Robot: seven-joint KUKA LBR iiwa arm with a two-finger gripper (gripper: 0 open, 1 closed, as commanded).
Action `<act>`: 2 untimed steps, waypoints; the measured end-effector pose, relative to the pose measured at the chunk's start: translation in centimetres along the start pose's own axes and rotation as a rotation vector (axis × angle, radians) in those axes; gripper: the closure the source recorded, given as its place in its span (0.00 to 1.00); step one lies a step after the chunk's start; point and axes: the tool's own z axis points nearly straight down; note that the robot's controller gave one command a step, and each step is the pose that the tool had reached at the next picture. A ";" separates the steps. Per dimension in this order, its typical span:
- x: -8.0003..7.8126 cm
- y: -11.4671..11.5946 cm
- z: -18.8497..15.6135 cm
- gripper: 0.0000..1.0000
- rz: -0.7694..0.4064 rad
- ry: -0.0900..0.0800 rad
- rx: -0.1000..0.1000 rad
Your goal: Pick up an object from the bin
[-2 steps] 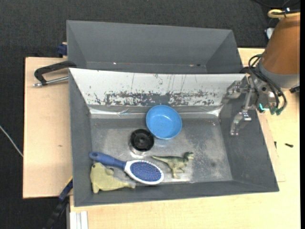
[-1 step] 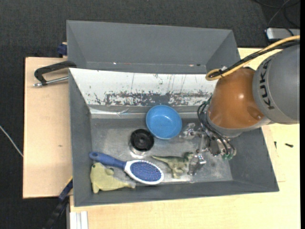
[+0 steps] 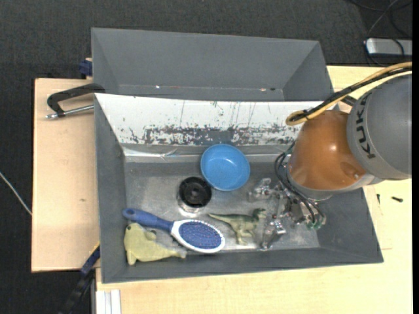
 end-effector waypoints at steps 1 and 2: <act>-0.2 0.1 -0.3 1.00 -0.002 -0.006 0.001; -1.1 0.0 -11.9 1.00 0.060 -0.011 0.002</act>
Offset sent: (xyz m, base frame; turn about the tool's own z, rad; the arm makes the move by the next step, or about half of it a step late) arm 0.0000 0.0000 0.0000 0.0000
